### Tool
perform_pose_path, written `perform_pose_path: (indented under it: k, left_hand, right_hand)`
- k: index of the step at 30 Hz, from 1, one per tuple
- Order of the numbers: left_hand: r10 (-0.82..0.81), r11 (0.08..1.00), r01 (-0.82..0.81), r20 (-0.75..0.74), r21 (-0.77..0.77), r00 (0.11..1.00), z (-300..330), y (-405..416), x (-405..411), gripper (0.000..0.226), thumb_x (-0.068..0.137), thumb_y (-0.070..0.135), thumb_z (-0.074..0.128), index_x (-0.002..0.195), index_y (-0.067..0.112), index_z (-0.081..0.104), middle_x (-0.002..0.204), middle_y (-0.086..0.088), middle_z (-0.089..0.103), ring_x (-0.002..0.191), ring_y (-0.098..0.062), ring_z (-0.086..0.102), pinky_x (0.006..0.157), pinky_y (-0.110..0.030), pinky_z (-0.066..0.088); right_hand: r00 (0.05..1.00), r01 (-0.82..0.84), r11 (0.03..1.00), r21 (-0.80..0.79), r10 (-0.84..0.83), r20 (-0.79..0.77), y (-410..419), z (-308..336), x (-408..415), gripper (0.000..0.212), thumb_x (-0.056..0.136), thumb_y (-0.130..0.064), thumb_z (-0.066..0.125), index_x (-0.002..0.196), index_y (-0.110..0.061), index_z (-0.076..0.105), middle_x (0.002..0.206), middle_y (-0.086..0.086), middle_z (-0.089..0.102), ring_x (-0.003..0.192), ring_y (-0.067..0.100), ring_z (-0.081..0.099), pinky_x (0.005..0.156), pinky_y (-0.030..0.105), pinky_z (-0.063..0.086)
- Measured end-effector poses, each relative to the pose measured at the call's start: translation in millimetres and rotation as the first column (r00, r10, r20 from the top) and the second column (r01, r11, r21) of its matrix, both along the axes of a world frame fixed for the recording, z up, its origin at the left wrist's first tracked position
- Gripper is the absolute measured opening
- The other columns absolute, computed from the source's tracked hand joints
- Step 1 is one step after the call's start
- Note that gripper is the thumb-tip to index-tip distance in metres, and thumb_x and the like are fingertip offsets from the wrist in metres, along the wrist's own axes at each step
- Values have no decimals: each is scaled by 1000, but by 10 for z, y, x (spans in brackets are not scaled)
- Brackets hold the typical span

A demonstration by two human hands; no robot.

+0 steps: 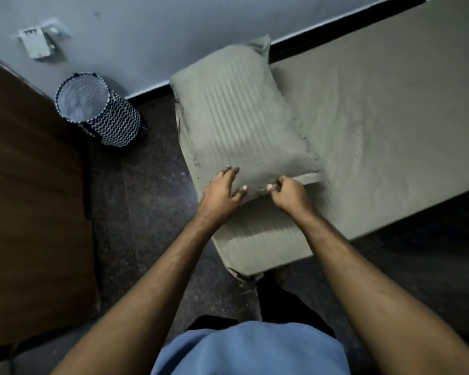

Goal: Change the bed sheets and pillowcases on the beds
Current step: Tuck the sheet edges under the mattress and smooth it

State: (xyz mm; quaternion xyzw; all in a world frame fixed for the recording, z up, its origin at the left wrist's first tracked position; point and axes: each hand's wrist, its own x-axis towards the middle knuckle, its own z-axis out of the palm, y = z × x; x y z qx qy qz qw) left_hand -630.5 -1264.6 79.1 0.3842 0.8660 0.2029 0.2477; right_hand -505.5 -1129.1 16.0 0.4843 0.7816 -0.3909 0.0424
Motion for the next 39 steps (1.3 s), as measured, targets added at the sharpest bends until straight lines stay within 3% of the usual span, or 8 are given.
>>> perform_pose_path:
  k: [4,8,13,20,24,31,34,39]
  left_hand:
    - [-5,1000,5,15,-20,1000,-183,476,-138,62,100,35,59,154,13,39,161,-9,35,148,-23,33,121,-34,27]
    - [-56,997,58,35,-51,998,-504,911,-275,62,101,35,59,155,17,36,167,-5,22,152,-22,23,122,-36,23]
    - [-39,989,37,-13,-145,999,-1005,1445,-597,83,96,50,60,162,29,14,169,-9,-8,155,-35,-2,125,-50,12]
    - [-20,914,42,57,-404,998,-2035,1867,-1140,106,78,78,62,161,35,13,167,-19,2,153,-43,3,125,-45,7]
    - [-41,923,65,70,-380,997,-2390,2066,-1255,104,78,79,60,161,34,17,167,-21,3,153,-43,3,125,-45,6]
    - [-80,972,123,207,-202,975,-2365,1984,-1398,102,77,74,58,161,36,15,168,-20,-1,155,-34,-4,127,-46,9]
    - [-236,971,238,47,-29,971,-2197,1661,-1336,102,82,74,52,162,32,7,168,-14,-9,155,-30,-13,126,-50,1]
    - [-483,875,466,-311,-133,818,-1714,1347,-1123,135,60,97,53,162,26,-2,167,-12,-20,153,-38,-19,123,-60,1]
  right_hand:
    - [952,295,894,-336,-305,25,230,-362,-128,45,97,-52,56,77,-12,62,115,22,70,113,37,64,92,35,48]
    - [732,500,548,-670,-682,-12,319,-738,-318,83,86,-67,61,141,-5,49,145,7,54,132,26,52,109,44,45]
    - [492,591,277,-758,-868,67,510,-1279,-482,78,85,-60,69,145,-19,41,138,-5,56,119,18,55,88,39,44]
    - [469,575,206,-792,-876,114,746,-1933,-578,51,82,-42,80,126,-21,64,117,-11,69,104,10,61,81,31,44]
    - [214,582,160,-798,-976,-40,862,-2323,-797,42,81,-20,84,117,-2,71,118,7,73,108,19,70,93,36,57]
    - [89,558,78,-826,-995,-33,982,-2738,-962,54,72,-24,88,118,-3,70,121,11,71,113,26,68,102,53,51]
    - [90,593,127,-795,-992,-90,1008,-2399,-1007,34,88,-14,76,120,-5,69,124,7,69,115,20,66,106,45,49]
    - [76,584,264,-768,-959,-273,1227,-1745,-1060,2,93,-15,71,93,-16,72,99,-8,73,97,8,69,94,29,53]
